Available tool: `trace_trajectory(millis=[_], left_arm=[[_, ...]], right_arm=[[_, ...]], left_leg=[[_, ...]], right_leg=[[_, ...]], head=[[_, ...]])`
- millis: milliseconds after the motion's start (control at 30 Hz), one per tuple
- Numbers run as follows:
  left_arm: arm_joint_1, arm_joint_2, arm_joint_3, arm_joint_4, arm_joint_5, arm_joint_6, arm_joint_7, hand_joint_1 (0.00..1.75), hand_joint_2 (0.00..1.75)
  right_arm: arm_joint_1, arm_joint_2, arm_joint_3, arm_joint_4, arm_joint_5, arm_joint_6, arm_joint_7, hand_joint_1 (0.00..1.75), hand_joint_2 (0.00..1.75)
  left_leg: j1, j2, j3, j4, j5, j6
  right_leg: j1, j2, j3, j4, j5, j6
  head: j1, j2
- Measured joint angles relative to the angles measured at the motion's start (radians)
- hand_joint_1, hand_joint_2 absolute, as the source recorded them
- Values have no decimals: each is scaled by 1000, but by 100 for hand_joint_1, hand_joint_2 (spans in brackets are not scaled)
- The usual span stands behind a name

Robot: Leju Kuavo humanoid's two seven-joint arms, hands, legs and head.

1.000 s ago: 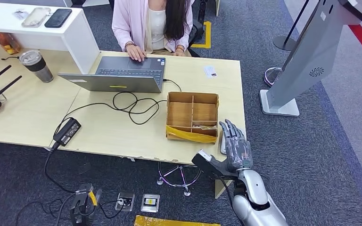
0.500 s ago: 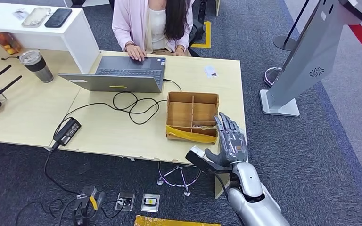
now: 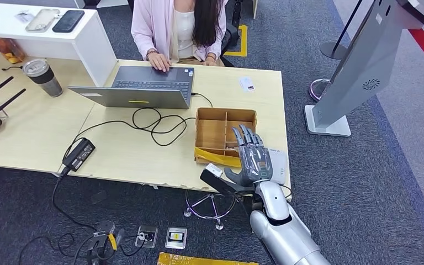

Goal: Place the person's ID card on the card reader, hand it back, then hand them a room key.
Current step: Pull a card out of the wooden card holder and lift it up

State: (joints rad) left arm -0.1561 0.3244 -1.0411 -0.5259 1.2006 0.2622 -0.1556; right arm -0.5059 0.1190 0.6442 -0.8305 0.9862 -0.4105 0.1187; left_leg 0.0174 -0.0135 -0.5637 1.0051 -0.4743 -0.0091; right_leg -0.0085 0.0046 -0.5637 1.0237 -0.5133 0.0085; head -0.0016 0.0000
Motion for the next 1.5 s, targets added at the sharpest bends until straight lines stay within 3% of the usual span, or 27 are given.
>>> trace_trajectory(millis=[733, 800, 833, 867, 933, 967, 1500], left_arm=[[-14, -77, 53, 136, -17, -2, -11, 0, 0], [-14, -82, 62, 146, -21, -2, -11, 0, 0], [-14, -85, 66, 151, -24, -2, -11, 0, 0], [-15, -87, 70, 156, -27, -2, -11, 0, 0], [-15, -91, 75, 163, -33, -2, -11, 0, 0], [-15, -92, 78, 167, -36, -2, -11, 0, 0], [-14, -108, 119, 190, -68, 19, 19, 0, 0]], right_arm=[[-85, 71, 11, 222, 16, -49, -38, 0, 175], [-96, 71, 11, 240, 19, -51, -33, 14, 175], [-100, 71, 11, 250, 20, -54, -31, 51, 175], [-103, 70, 11, 258, 20, -57, -30, 53, 175], [-109, 70, 11, 273, 20, -62, -31, 39, 175], [-112, 70, 11, 280, 20, -64, -32, 2, 175], [-135, 53, 10, 337, 38, -100, -47, 0, 175]], left_leg=[[0, 0, 0, 0, 0, 0], [0, 0, 0, 0, 0, 0], [0, 0, 0, 0, 0, 0], [0, 0, 0, 0, 0, 0], [0, 0, 0, 0, 0, 0], [0, 0, 0, 0, 0, 0], [0, 0, 0, 0, 0, 0]], right_leg=[[0, 0, 0, 0, 0, 0], [0, 0, 0, 0, 0, 0], [0, 0, 0, 0, 0, 0], [0, 0, 0, 0, 0, 0], [0, 0, 0, 0, 0, 0], [0, 0, 0, 0, 0, 0], [0, 0, 0, 0, 0, 0]], head=[[0, 0], [0, 0], [0, 0], [0, 0], [0, 0], [0, 0], [0, 0]])
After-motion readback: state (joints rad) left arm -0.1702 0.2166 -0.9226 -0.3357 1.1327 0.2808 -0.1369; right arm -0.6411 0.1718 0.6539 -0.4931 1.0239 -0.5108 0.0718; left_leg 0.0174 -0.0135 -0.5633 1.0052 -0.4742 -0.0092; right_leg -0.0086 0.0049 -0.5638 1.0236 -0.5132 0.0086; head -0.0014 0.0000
